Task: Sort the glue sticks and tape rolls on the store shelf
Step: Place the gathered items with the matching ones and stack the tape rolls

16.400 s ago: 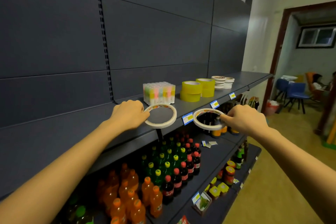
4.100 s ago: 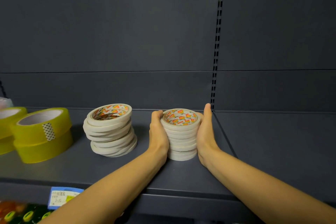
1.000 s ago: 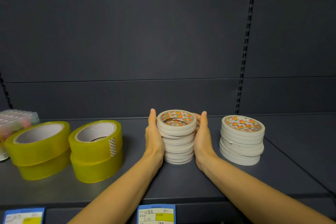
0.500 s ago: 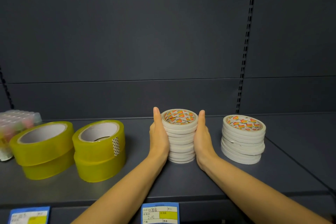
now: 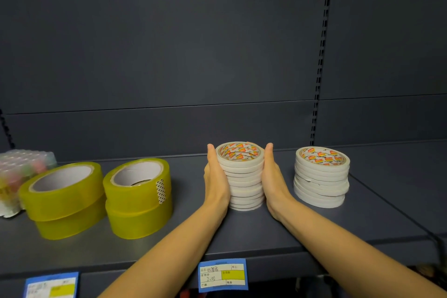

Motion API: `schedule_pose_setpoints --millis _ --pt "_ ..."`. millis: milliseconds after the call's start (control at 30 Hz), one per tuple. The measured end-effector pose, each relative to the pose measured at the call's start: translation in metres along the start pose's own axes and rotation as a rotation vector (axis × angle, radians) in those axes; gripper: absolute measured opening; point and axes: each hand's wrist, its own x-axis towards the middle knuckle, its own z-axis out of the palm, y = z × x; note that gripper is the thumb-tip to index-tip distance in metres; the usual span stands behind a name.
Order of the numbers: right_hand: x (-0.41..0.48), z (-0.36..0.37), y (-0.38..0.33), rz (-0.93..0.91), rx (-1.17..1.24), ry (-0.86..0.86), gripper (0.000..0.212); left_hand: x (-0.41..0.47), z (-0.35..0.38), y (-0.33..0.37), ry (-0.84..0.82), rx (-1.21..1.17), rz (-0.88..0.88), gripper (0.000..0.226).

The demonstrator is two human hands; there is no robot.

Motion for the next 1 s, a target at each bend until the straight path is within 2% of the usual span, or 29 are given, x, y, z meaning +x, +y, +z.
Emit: schedule_pose_setpoints --millis 333,567,633,700,767,833,900,1000 --pt "-0.015 0.000 0.003 0.059 0.047 0.133 0.060 -0.009 0.003 -0.004 -0.049 -0.032 -0.022 0.065" --pt "-0.021 -0.002 -0.002 0.021 -0.010 0.137 0.065 -0.014 -0.003 0.008 -0.143 0.049 -0.043 0.059" --pt "-0.026 -0.003 -0.005 -0.082 -0.049 0.171 0.058 -0.019 -0.013 0.016 -0.162 0.123 -0.025 0.048" --pt "-0.037 -0.005 -0.013 -0.272 -0.151 0.262 0.043 -0.030 -0.027 0.027 -0.151 0.232 0.042 0.037" --pt "-0.051 -0.007 -0.021 -0.473 -0.170 0.297 0.029 -0.045 -0.048 0.036 -0.071 0.283 0.245 0.025" --pt "-0.064 -0.005 -0.029 -0.599 -0.103 0.219 0.021 -0.064 -0.075 0.044 0.032 0.269 0.544 0.018" --pt "-0.075 0.006 -0.038 -0.616 -0.074 0.051 0.021 -0.082 -0.101 0.052 0.150 0.284 0.723 0.012" --pt "-0.080 0.034 -0.044 -0.526 -0.129 -0.232 0.027 -0.090 -0.136 0.053 0.272 0.302 0.716 0.013"
